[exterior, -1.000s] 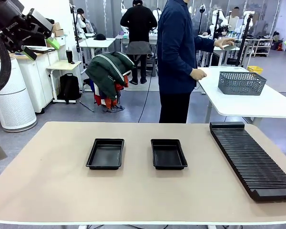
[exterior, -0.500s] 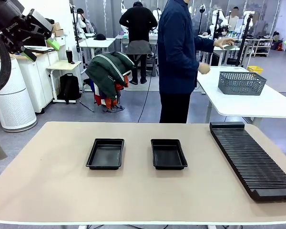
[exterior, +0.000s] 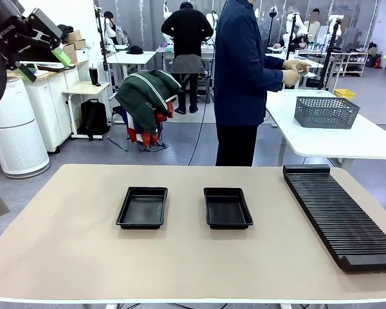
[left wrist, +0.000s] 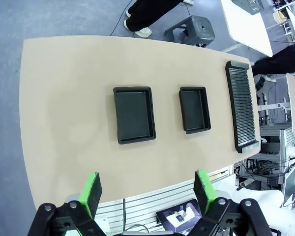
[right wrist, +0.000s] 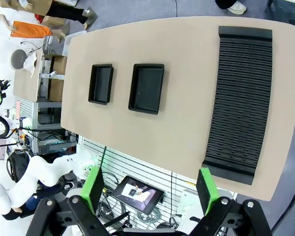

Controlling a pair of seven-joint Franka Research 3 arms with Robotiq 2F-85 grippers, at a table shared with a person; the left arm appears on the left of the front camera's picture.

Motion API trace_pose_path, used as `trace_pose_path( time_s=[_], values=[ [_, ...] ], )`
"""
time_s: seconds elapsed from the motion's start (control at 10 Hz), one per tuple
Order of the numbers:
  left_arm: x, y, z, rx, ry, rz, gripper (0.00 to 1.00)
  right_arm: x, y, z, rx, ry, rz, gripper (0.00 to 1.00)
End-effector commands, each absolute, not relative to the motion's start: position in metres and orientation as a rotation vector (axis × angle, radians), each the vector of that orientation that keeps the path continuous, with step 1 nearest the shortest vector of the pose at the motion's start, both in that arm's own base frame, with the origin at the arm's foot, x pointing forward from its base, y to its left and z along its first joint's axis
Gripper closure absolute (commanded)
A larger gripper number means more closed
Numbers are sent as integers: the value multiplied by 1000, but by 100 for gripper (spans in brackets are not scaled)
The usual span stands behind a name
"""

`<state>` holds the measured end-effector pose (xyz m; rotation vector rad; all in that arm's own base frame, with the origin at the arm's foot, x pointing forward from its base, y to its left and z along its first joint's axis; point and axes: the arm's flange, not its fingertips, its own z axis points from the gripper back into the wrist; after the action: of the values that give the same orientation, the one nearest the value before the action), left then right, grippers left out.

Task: Inspect and transfer BCBs to ESD trays.
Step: Pick up the Blank PCB from the PCB Rack and place it in the left ESD tray.

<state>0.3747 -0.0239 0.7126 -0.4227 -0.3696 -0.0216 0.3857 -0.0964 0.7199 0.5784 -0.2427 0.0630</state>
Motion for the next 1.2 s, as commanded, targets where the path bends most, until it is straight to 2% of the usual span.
trace_pose_path(
  time_s=[0.0, 0.6, 0.7, 1.1],
  values=[
    [388, -23, 723, -436, -305, -19, 0, 384, -96, 720, 579, -247, 63, 0],
    [402, -25, 724, -444, -246, -8, 0, 384, -96, 720, 579, -247, 63, 0],
    [401, -26, 723, -424, -288, -18, 0, 384, -96, 720, 579, -247, 63, 0],
    [401, -26, 723, -424, -288, -18, 0, 384, -96, 720, 579, -247, 63, 0]
  ],
)
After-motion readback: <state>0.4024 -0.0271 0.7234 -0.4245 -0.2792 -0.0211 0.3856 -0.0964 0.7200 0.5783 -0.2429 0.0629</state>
